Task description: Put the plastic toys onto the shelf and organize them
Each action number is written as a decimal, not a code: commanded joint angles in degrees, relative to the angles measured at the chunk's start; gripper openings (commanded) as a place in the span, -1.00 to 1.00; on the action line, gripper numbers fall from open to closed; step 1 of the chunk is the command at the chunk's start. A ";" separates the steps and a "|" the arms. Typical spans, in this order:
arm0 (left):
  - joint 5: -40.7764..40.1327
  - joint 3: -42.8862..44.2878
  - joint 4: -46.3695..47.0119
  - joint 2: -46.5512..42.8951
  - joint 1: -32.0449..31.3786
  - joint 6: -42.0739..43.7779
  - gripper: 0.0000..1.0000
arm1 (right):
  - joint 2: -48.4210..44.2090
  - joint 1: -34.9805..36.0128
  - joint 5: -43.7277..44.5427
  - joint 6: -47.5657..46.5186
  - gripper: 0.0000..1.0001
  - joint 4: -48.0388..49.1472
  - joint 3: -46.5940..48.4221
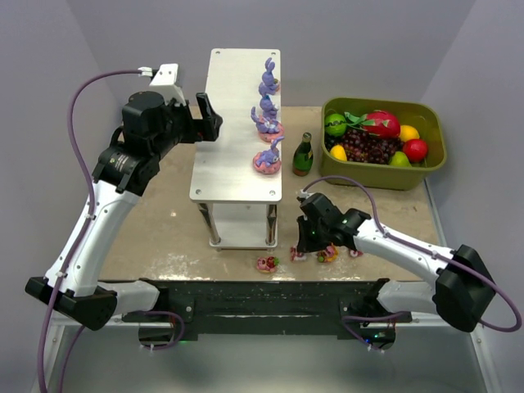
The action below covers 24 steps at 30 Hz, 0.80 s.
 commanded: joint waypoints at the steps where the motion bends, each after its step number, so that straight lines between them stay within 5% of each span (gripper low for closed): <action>1: -1.06 1.27 1.28 -0.62 0.61 1.38 0.99 | 0.73 0.34 4.92 -4.79 -0.87 -0.08 4.51; 14: -2.56 -2.33 3.91 -3.16 0.88 1.47 0.99 | 11.01 -1.24 16.71 -19.83 -0.90 -0.52 14.27; 21: -2.91 -3.74 5.14 -3.87 0.96 1.38 0.99 | 10.40 -3.70 14.60 -20.98 -0.54 -0.08 14.19; 24: -2.74 -4.09 5.41 -3.78 1.05 1.20 0.99 | 10.75 -4.85 14.51 -20.62 -0.19 -0.69 14.71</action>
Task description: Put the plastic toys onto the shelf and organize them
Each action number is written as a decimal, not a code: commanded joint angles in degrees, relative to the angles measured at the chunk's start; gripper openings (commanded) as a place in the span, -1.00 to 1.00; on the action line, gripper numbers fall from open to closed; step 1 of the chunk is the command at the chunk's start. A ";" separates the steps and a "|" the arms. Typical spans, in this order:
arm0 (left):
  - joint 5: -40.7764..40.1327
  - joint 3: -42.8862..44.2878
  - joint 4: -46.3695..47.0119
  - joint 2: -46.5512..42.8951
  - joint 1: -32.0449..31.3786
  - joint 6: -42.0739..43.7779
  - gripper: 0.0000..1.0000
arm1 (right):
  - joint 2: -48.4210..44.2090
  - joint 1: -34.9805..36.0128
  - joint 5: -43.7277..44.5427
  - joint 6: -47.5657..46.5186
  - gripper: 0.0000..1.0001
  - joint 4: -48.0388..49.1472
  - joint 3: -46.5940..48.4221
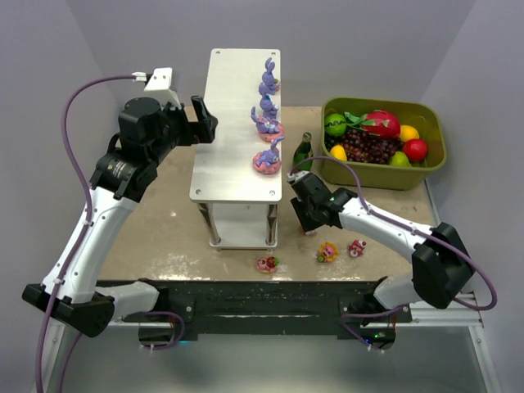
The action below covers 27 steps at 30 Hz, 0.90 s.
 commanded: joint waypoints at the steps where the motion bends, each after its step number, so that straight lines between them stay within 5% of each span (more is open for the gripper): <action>1: -0.72 -0.75 3.46 -1.16 0.59 1.16 0.99 | -0.94 -1.18 1.55 -1.13 -0.04 0.60 2.93; 5: -0.64 -0.66 3.73 -0.90 0.59 1.16 0.99 | -1.03 -1.26 2.08 -0.95 0.21 0.25 3.46; 10: -0.37 -0.14 3.64 -0.63 0.77 1.33 0.99 | -1.64 -1.35 3.57 2.47 0.23 -2.21 5.22; 20: -0.29 0.66 2.76 -0.54 1.03 1.51 0.99 | -12.10 -1.18 -9.42 13.55 -0.58 -0.47 0.31; 27: 0.07 0.57 1.53 -0.37 1.03 1.07 0.99 | -6.58 -1.26 -11.37 14.95 -0.99 9.38 -5.50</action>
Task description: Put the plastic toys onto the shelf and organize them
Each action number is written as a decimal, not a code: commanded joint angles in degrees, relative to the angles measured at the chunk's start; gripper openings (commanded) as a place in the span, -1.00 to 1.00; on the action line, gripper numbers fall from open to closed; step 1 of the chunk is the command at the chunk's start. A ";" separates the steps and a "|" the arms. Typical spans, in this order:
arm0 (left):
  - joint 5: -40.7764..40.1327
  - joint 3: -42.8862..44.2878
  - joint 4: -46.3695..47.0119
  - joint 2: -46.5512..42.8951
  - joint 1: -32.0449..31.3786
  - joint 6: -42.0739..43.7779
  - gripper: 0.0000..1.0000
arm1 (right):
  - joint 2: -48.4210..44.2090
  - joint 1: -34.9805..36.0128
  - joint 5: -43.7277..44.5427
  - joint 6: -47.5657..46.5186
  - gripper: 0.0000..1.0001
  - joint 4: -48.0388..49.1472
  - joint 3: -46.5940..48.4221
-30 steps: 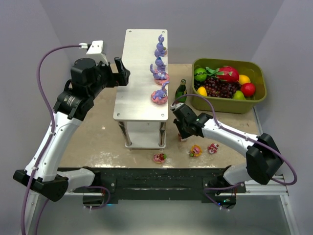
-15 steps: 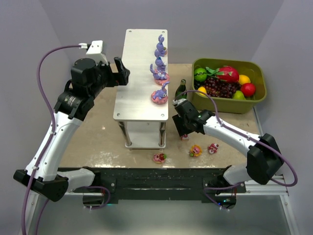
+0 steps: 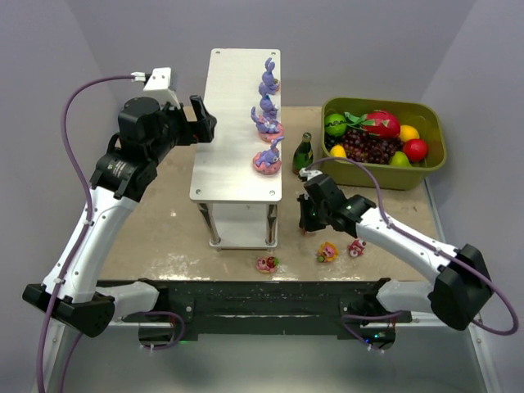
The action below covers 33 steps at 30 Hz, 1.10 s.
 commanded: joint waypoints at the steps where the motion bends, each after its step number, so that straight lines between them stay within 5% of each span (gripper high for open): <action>1: 0.33 1.18 0.46 -0.28 0.42 0.94 0.99 | 5.14 0.00 -1.93 2.56 -1.00 7.54 -2.20; 11: 1.91 3.47 -1.48 2.44 0.51 0.76 0.99 | 14.29 0.09 2.29 5.64 -1.00 18.80 -5.18; 33: 2.44 1.80 -0.77 2.53 0.68 1.03 0.99 | 11.57 0.35 14.07 16.62 -1.00 12.57 -12.04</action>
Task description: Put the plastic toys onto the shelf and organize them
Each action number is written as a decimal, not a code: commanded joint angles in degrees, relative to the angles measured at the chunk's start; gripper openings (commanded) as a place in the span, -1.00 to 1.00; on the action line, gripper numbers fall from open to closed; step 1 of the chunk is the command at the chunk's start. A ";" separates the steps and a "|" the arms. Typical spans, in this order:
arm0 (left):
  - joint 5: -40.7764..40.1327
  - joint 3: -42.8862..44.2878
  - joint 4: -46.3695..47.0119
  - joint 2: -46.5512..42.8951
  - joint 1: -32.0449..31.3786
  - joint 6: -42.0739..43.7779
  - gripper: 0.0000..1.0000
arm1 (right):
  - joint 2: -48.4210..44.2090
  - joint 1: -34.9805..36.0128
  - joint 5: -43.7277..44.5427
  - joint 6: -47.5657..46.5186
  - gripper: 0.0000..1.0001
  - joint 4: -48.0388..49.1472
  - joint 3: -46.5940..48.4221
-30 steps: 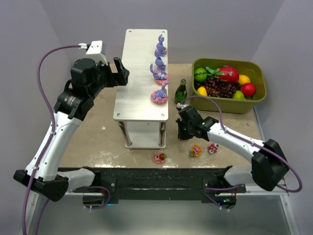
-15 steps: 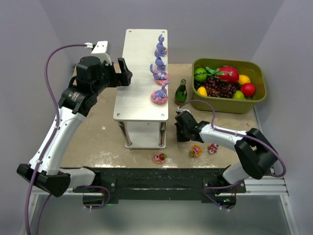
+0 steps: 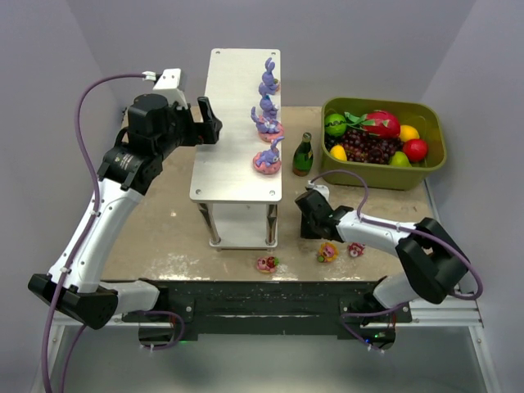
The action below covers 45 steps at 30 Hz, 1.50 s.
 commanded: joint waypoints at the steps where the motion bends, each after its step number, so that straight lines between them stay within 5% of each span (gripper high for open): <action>1: 0.14 0.66 1.30 -0.46 0.68 1.09 0.99 | -2.68 0.11 3.07 3.60 -1.00 -3.74 -1.68; 40: 0.58 -0.57 2.53 0.07 1.30 1.88 0.99 | -1.02 -9.55 8.52 6.32 -1.00 -8.67 -0.28; 45: 1.02 -0.57 2.71 0.15 1.39 1.97 0.99 | 0.48 -9.90 8.00 5.97 -0.82 -7.87 1.21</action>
